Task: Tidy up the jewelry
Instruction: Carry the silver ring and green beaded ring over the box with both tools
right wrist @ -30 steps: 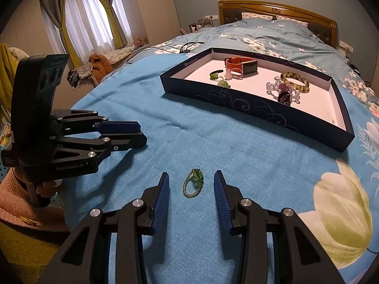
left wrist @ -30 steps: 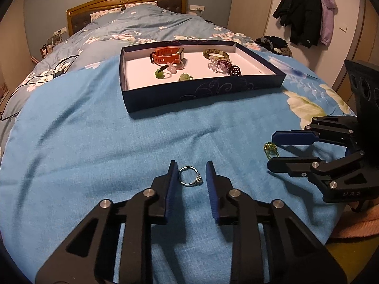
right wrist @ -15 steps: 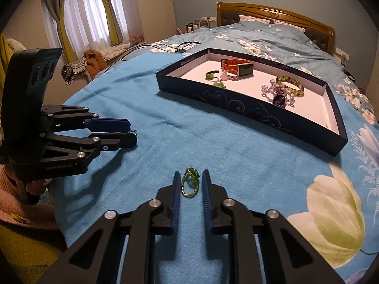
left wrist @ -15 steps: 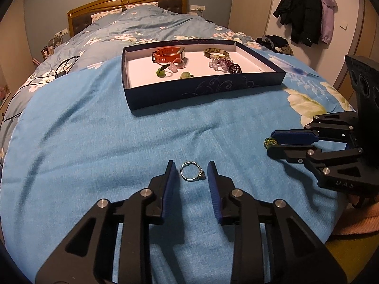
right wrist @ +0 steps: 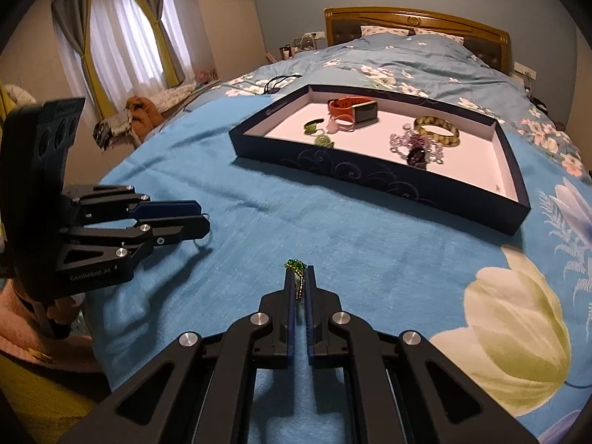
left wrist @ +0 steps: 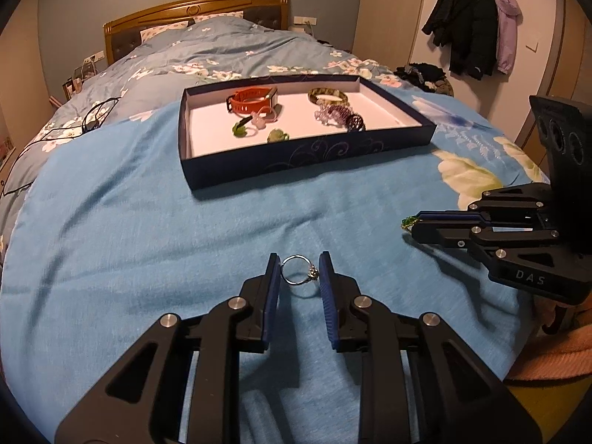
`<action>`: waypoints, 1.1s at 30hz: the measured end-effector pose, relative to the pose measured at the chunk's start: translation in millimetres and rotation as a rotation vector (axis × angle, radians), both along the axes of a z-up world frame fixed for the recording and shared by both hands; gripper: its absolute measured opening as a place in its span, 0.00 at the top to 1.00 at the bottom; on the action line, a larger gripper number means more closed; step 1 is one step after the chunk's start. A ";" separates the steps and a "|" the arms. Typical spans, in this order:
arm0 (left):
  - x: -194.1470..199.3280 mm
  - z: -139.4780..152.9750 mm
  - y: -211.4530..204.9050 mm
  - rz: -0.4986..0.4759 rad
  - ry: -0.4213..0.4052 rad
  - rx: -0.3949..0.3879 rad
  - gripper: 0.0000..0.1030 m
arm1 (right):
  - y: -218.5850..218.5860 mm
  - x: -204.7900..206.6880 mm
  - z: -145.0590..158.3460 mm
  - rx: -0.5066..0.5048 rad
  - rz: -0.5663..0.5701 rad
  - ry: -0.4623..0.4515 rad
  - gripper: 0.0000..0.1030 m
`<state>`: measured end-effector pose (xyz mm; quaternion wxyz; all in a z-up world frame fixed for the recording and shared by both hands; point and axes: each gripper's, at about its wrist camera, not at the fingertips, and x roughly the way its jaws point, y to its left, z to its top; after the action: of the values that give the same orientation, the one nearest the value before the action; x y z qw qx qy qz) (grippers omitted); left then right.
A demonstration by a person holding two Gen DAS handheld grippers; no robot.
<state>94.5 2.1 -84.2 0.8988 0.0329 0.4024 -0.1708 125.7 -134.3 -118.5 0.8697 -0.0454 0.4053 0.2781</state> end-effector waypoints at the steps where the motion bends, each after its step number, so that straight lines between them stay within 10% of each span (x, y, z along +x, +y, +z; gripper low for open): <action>1: 0.1 1.3 -0.3 0.000 -0.004 -0.005 0.79 | -2.7 0.8 1.6 0.006 -0.009 -0.004 0.97; 33: 26.0 37.1 -23.2 -0.015 -0.110 -0.061 0.79 | -38.6 19.7 34.3 0.084 -0.111 -0.106 0.97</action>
<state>120.5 -21.2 -47.1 0.9187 0.0179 0.3470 -0.1877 145.5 -172.9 -84.1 0.9051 -0.0007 0.3486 0.2434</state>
